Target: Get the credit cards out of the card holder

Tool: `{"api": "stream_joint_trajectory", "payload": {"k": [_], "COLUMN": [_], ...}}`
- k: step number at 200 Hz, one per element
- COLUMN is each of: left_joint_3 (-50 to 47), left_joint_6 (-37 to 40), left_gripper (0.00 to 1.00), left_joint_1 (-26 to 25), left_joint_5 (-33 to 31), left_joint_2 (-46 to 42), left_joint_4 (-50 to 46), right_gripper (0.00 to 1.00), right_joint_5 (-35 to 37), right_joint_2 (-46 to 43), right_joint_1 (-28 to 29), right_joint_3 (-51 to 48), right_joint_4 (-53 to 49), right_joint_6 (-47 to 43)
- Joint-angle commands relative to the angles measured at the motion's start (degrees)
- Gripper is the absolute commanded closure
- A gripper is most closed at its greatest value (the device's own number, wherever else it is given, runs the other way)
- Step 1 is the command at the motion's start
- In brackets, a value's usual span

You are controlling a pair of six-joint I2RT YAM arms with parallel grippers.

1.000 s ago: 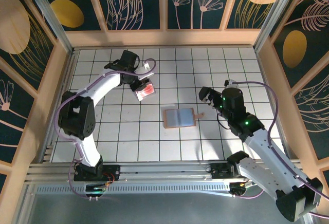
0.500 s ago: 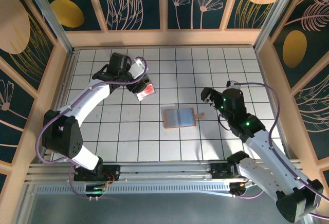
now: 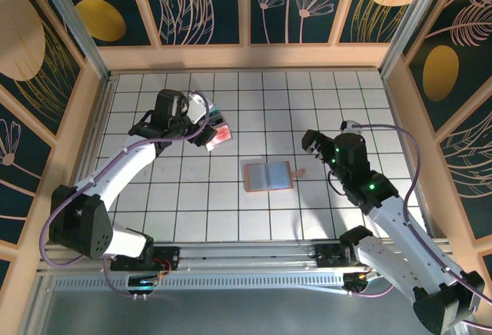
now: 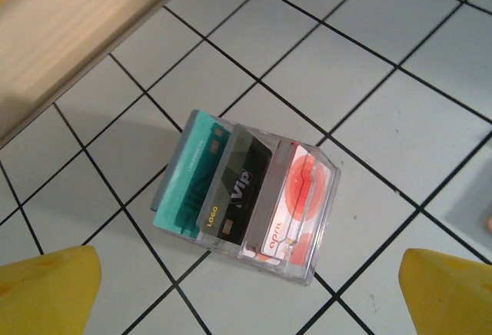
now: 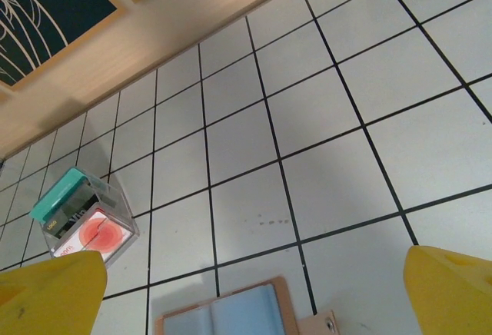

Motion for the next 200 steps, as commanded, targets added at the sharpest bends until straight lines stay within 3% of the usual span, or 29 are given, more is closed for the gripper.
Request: {"api": "stream_joint_trajectory", "payload": {"k": [1, 39, 97, 117, 148, 200], "left_joint_3": [-2.2, -7.8, -12.1, -16.0, -22.1, -30.6], "left_joint_6": [-5.5, -13.3, -28.5, -33.0, -41.4, -43.7], "left_gripper": [0.01, 0.01, 0.01, 0.01, 0.01, 0.01], "left_joint_1": [0.3, 0.2, 0.3, 0.5, 6.2, 12.8], "left_joint_5": [-3.1, -10.5, -33.7, -39.9, -39.0, -40.4], "left_joint_2": [-2.5, -7.9, -10.9, -11.9, -15.1, -17.1], "left_joint_4": [3.9, 10.7, 13.4, 15.3, 18.1, 28.4], "right_gripper": [0.01, 0.01, 0.01, 0.01, 0.01, 0.01], "right_joint_5": [2.7, 7.0, 14.4, 14.9, 23.8, 24.1], "right_joint_2": [-2.0, -6.0, -9.7, -8.6, -6.3, -3.8], "right_joint_1": [-0.3, -0.3, -0.4, -0.5, -0.7, -2.6], "right_joint_3": [0.8, -0.8, -3.1, -4.5, -6.2, -12.3], "right_joint_4": [0.3, 0.2, 0.8, 4.2, 7.8, 27.3], "right_joint_6": [-0.9, -0.2, -1.7, -7.5, -9.3, -24.3]}}
